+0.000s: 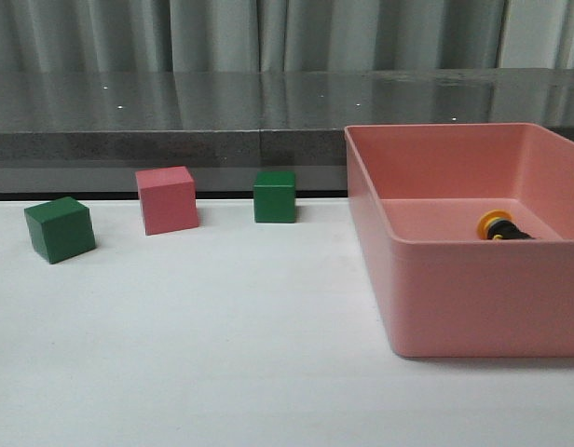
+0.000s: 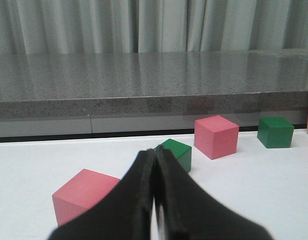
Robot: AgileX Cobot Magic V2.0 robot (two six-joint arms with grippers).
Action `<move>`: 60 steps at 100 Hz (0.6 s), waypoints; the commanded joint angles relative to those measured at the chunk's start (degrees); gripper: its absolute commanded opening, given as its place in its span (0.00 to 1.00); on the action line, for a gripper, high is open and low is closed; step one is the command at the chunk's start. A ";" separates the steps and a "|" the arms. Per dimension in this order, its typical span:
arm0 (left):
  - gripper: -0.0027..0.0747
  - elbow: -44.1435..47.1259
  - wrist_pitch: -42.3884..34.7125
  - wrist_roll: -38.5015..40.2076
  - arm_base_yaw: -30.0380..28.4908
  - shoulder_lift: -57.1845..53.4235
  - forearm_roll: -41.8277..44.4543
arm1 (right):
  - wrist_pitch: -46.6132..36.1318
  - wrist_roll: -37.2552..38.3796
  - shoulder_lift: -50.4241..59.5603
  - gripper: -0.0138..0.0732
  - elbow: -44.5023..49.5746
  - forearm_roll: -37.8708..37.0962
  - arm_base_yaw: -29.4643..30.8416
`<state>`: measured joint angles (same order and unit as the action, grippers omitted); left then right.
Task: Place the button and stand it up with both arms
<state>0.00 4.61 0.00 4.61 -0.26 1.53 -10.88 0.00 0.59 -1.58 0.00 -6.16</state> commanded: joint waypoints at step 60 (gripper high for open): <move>0.01 2.58 -4.93 0.32 0.43 -1.32 -0.57 | 40.50 2.74 -51.58 0.07 -55.61 6.69 0.02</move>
<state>0.00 4.61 0.00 4.61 -0.26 1.53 30.61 3.92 -44.83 -50.84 5.74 -6.16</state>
